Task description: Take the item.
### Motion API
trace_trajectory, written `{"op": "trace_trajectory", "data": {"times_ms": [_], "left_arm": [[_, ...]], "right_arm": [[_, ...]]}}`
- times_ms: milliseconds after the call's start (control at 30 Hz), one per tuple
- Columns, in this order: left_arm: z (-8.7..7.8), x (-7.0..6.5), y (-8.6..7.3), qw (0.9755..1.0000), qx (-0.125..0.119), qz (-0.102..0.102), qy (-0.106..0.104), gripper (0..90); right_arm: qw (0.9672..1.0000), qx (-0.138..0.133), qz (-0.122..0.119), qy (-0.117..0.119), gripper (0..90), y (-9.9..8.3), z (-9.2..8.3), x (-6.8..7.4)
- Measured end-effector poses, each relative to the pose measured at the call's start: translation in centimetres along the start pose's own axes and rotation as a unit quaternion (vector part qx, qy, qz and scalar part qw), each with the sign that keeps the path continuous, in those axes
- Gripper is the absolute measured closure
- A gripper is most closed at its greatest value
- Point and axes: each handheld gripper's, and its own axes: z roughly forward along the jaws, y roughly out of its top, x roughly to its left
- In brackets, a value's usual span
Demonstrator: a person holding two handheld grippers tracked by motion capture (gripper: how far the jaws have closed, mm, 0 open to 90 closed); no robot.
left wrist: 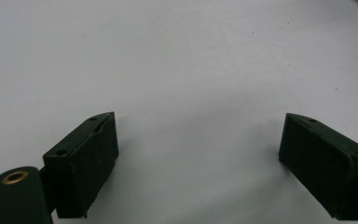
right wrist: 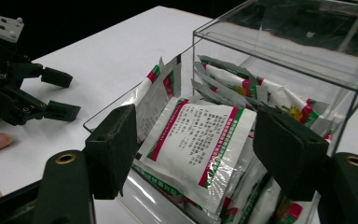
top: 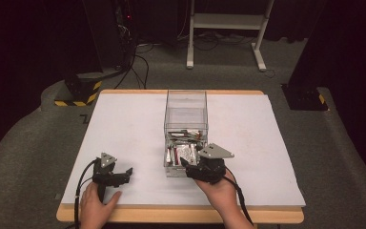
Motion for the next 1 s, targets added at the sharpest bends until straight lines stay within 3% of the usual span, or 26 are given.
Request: {"op": "trace_trajectory", "data": {"times_ms": [233,500,1000], "left_arm": [[0.0,0.0,0.0,1.0000,0.000,0.000,0.000,11.9],[0.0,0.0,0.0,1.0000,0.000,0.000,0.000,11.9],[0.0,0.1,0.0,1.0000,0.004,0.003,-0.002,11.9]], "right_arm": [[0.9999,0.013,0.007,0.002,31.4,-0.4,0.8,0.3],[0.9997,0.017,0.008,-0.015,33.8,-0.6,0.9,0.2],[0.9988,0.028,0.039,-0.009,35.1,-1.3,1.1,0.1]]}}
